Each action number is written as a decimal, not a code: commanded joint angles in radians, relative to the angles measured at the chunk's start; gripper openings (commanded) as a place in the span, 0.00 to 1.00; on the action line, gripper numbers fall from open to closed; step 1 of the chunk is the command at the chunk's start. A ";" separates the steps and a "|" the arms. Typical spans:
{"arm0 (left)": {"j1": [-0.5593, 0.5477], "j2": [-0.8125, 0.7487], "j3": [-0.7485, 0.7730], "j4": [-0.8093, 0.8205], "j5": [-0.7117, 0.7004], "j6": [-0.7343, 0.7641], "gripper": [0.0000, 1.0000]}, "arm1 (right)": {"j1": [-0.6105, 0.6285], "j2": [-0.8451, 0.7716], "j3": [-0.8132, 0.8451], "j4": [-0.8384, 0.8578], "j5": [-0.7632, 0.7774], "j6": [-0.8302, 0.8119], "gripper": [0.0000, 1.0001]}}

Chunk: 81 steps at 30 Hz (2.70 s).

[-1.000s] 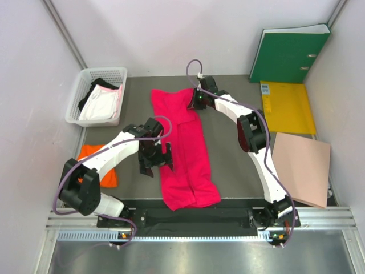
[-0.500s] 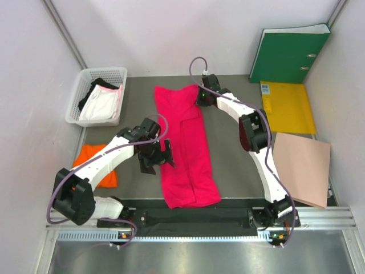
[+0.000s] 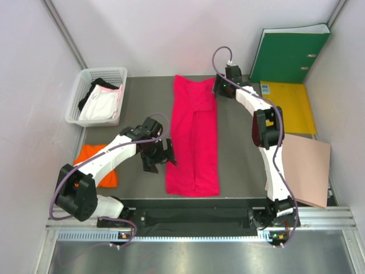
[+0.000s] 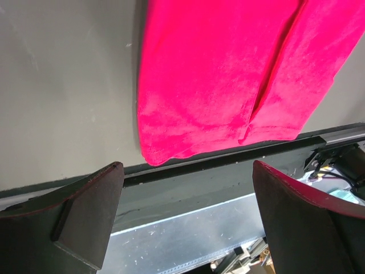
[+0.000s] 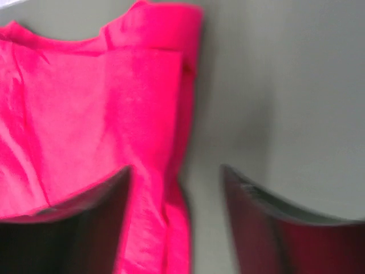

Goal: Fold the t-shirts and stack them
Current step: Rotate the tshirt 90 degrees, then grab the bottom of the folded rectangular tshirt with both arms

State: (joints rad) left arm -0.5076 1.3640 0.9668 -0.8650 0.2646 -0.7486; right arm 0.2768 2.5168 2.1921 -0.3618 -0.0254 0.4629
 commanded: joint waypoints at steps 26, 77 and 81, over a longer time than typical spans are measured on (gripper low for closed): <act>0.000 0.199 -0.293 0.339 0.176 0.005 0.66 | -0.064 -0.921 -1.327 -0.509 -0.576 -0.132 0.77; 0.024 0.190 0.085 -0.005 0.062 0.115 0.00 | 0.339 -0.771 -0.928 -0.597 -0.505 -0.151 0.03; 0.069 0.237 0.180 -0.009 0.042 0.126 0.00 | 0.279 -0.710 -0.797 -0.629 -0.467 -0.199 0.03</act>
State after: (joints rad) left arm -0.4812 1.5692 1.0500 -0.8341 0.3477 -0.6479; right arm 0.6155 1.7630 1.2705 -0.9371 -0.5446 0.3397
